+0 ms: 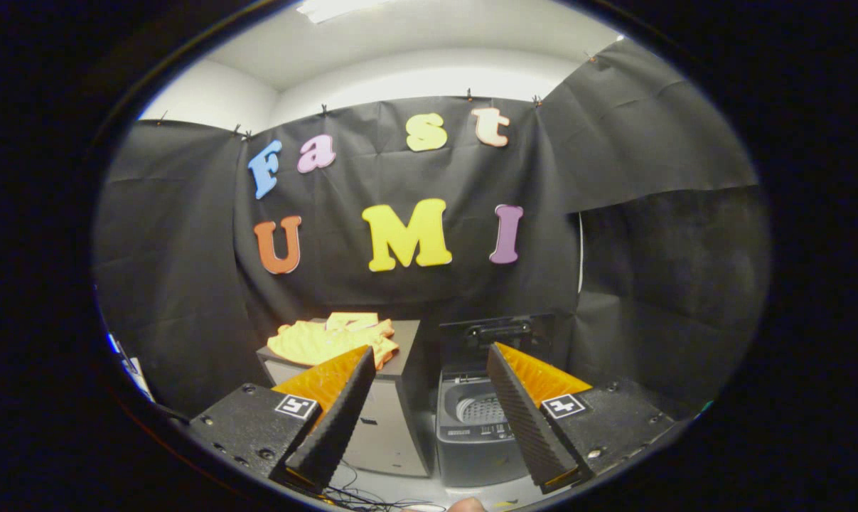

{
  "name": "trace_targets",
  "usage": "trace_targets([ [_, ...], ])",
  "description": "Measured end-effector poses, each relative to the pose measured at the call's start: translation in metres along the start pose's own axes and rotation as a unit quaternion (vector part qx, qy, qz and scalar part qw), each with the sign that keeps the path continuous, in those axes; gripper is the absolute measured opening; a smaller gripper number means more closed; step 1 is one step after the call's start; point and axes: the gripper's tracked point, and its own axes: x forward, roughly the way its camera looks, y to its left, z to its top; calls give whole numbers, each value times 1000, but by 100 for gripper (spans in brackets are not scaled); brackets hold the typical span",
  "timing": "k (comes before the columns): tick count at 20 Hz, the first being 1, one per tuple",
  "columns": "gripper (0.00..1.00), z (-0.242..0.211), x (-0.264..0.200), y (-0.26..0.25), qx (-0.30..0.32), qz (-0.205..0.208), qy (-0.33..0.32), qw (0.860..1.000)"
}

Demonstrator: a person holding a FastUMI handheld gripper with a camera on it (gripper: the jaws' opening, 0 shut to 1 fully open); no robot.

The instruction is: Put the clothes into the washing machine and then close the washing machine lid.

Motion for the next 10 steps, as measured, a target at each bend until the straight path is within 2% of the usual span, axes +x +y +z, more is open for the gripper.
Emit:
trace_targets([
  [7, 99, 8, 33, 67, 7, 13, 24, 1000],
  [10, 100, -3, 50, 108, -7, 30, 61, 998],
])
